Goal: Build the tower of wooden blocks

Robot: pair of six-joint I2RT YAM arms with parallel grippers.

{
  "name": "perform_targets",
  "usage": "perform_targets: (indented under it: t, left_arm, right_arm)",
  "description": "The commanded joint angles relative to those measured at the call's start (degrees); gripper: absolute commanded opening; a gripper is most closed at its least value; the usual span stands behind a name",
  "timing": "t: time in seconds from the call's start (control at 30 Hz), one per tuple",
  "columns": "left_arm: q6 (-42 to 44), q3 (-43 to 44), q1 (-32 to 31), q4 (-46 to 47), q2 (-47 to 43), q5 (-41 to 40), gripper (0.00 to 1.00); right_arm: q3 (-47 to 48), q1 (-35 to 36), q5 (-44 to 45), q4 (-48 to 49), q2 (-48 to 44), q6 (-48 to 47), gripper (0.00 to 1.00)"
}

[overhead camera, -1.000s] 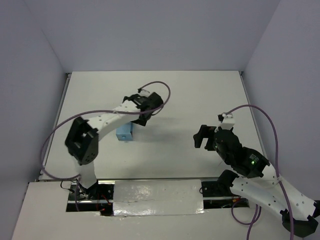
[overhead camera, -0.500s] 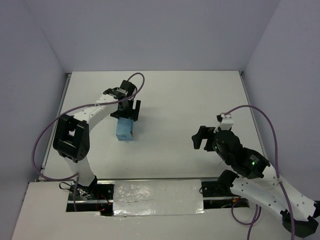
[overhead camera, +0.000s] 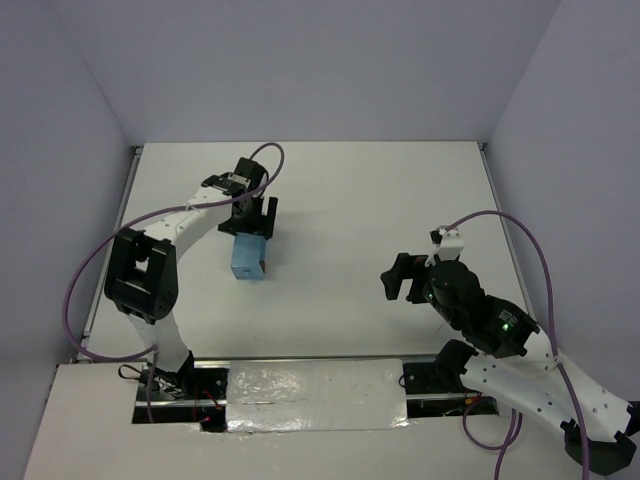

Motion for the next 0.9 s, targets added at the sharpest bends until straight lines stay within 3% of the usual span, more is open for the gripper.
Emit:
perform_targets:
  t: [0.0,0.2,0.87]
  left_arm:
    - [-0.3,1.2,0.2,0.0,-3.0,-1.1,0.99]
    - [-0.3,0.8,0.2,0.1,-5.6,-2.3,1.00]
    - [-1.3,1.0,0.3,0.4,2.8,-0.4,0.98]
  right_arm:
    - [-0.5,0.5,-0.3,3.0,-0.1,-1.1,1.00]
    - [-0.4,0.5,-0.5,3.0,0.4,-1.1,1.00]
    - [-0.6,1.0,-0.8,3.1,0.0,-1.3,1.00]
